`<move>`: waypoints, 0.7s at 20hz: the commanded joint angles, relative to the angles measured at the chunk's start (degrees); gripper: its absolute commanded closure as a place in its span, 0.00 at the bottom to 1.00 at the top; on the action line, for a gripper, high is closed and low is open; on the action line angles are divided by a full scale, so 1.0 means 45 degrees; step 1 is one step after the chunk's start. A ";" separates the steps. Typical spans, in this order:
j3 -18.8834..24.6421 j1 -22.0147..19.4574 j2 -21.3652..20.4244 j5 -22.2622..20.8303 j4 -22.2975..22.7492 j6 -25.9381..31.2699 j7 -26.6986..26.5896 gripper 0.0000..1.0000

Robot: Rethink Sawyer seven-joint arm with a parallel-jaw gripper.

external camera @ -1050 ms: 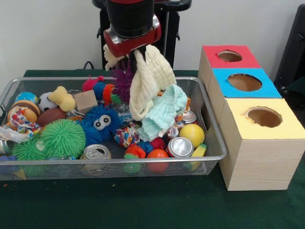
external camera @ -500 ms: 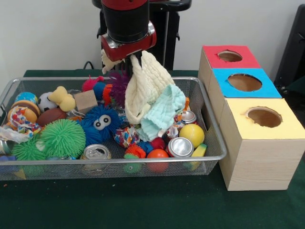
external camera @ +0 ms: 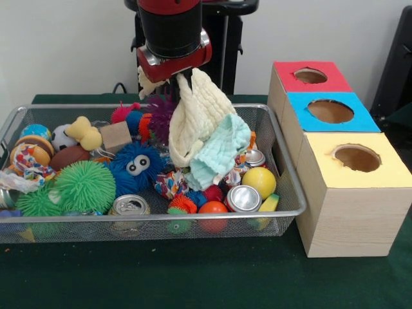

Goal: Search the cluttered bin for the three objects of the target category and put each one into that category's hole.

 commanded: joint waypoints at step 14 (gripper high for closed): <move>0.1162 0.0097 0.1702 0.0398 0.0202 -0.2292 0.3158 1.00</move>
